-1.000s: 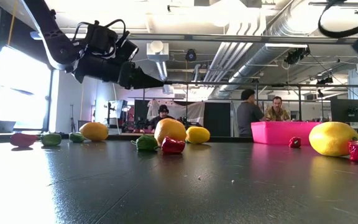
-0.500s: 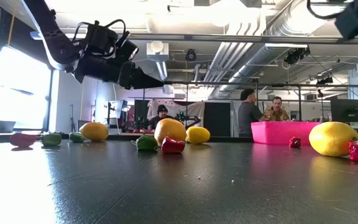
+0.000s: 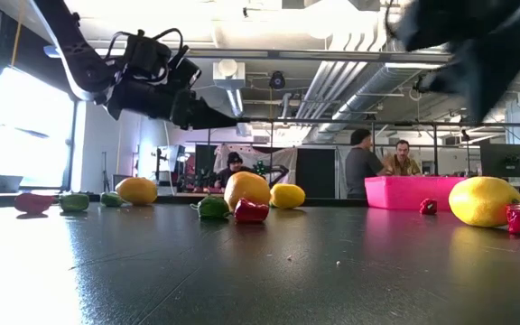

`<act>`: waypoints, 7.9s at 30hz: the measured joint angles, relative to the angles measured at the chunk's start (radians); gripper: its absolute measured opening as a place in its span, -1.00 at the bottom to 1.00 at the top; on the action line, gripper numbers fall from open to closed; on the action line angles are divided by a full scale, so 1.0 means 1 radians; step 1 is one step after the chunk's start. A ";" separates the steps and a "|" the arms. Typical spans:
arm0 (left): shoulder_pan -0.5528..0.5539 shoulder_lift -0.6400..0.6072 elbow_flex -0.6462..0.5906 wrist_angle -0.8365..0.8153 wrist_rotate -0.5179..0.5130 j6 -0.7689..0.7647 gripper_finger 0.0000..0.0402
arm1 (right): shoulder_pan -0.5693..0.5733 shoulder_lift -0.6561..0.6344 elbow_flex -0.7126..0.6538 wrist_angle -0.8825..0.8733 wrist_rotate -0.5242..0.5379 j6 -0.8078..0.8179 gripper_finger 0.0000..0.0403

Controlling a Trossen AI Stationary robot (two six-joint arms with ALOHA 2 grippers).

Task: Sort produce into baskets
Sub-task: Put the red chilli pepper into the blue bin, then put the lemon into the pink bin

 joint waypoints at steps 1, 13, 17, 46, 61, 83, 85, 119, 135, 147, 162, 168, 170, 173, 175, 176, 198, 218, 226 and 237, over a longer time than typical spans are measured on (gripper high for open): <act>0.000 -0.011 0.000 -0.022 0.000 0.000 -1.00 | -0.032 0.000 -0.020 0.063 0.001 -0.054 -1.00; 0.000 -0.133 0.000 -0.285 0.000 0.000 -1.00 | -0.375 0.000 -0.243 0.834 -0.051 -0.563 -1.00; -0.001 -0.186 0.000 -0.414 -0.001 0.000 -1.00 | -0.466 0.000 -0.273 0.966 -0.057 -0.618 -1.00; -0.081 -0.457 0.208 -1.302 -0.328 -0.165 -1.00 | -0.559 0.000 -0.276 1.059 -0.033 -0.727 -1.00; -0.276 -0.455 0.260 -1.464 -0.325 -0.243 -1.00 | -0.559 0.000 -0.276 1.072 0.106 -0.723 -1.00; -0.380 -0.335 0.260 -1.589 -0.379 -0.236 -0.76 | -0.551 0.000 -0.276 1.029 0.128 -0.689 -1.00; -0.380 -0.308 0.260 -1.597 -0.383 -0.245 -0.69 | -0.551 0.000 -0.276 1.029 0.128 -0.689 -1.00; -0.518 -0.037 0.359 -1.971 -0.354 -0.836 -0.08 | -0.552 0.000 -0.276 1.031 0.125 -0.642 -0.14; -0.532 -0.037 0.225 -1.835 -0.357 -0.932 -0.08 | -0.551 0.000 -0.276 1.024 0.120 -0.618 -0.15; -0.532 -0.037 0.222 -1.825 -0.357 -0.904 -0.51 | -0.551 0.000 -0.276 1.024 0.121 -0.619 -0.15; -0.553 -0.037 0.326 -1.898 -0.356 -0.846 -0.77 | -0.551 0.000 -0.276 1.024 0.121 -0.626 -0.15; -0.620 -0.037 0.437 -1.983 -0.353 -0.835 -0.77 | -0.551 0.000 -0.276 1.024 0.121 -0.626 -0.15; -0.654 -0.037 0.473 -2.033 -0.348 -0.835 -0.77 | -0.551 0.000 -0.276 1.024 0.121 -0.626 -0.15; -0.710 -0.038 0.506 -2.076 -0.318 -0.851 -0.77 | -0.551 0.000 -0.276 1.024 0.121 -0.626 -0.15; -0.751 -0.048 0.507 -2.075 -0.285 -0.873 -0.77 | -0.551 0.000 -0.276 1.024 0.121 -0.626 -0.15; -0.773 -0.055 0.507 -2.074 -0.270 -0.889 -0.77 | -0.551 0.000 -0.276 1.024 0.121 -0.626 -0.15; -1.209 -0.276 0.384 -2.060 -0.233 -1.051 -0.77 | -0.551 0.000 -0.276 1.016 0.121 -0.618 -0.15; -1.289 -0.277 0.237 -1.901 -0.225 -1.029 -0.76 | -0.551 0.000 -0.276 1.016 0.121 -0.618 -0.15; -1.289 -0.277 0.237 -1.896 -0.184 -1.040 -0.65 | -0.551 0.000 -0.276 1.017 0.121 -0.618 -0.15; -1.289 -0.277 0.237 -1.897 -0.182 -1.029 -0.37 | -0.551 0.000 -0.276 1.017 0.121 -0.618 -0.15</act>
